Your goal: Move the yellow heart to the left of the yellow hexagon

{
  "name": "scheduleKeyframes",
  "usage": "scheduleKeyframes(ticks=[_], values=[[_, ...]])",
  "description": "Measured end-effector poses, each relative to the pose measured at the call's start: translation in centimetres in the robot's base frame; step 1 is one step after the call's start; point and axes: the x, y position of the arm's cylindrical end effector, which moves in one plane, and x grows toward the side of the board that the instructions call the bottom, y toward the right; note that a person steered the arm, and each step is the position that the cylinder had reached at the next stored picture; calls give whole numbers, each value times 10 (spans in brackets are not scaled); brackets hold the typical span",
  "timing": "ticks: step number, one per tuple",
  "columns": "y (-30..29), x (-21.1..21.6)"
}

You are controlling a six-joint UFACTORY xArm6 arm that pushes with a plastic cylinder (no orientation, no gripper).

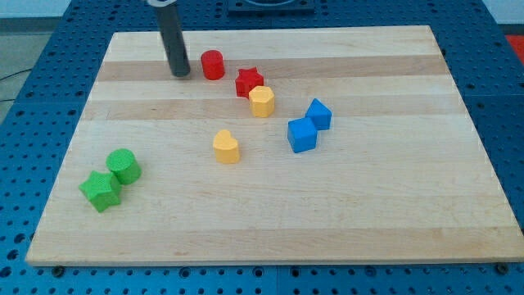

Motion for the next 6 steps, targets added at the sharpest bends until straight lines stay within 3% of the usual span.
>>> scheduleKeyframes(ticks=[3, 6], values=[[6, 12], [118, 72]])
